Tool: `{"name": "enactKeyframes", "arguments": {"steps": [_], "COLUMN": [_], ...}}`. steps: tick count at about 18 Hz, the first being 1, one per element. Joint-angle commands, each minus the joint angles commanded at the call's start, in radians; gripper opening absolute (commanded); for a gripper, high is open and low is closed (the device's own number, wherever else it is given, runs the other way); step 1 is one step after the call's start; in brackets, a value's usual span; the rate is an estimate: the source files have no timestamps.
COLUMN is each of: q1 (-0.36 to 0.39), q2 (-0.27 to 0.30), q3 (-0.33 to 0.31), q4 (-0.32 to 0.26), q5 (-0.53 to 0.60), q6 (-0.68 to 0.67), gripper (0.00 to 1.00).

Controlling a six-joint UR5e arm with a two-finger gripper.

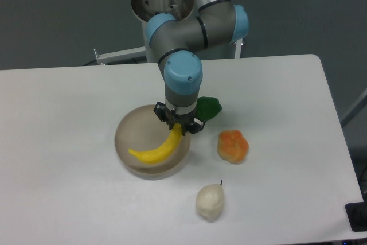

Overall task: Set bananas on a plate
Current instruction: 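Set the banana down on the plate and open the gripper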

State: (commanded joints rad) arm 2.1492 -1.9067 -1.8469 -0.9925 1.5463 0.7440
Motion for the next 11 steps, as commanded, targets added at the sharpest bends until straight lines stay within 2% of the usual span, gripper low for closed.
{"name": "enactKeyframes", "arguments": {"steps": [4,11], "q1": [-0.023,-0.026], "q2": [-0.028,-0.021], "q3": [-0.002,-0.04], "q4": [0.02,0.028], "q5": [0.002,0.0], "q6": [-0.008,-0.005], "gripper": [0.32,0.32]}}
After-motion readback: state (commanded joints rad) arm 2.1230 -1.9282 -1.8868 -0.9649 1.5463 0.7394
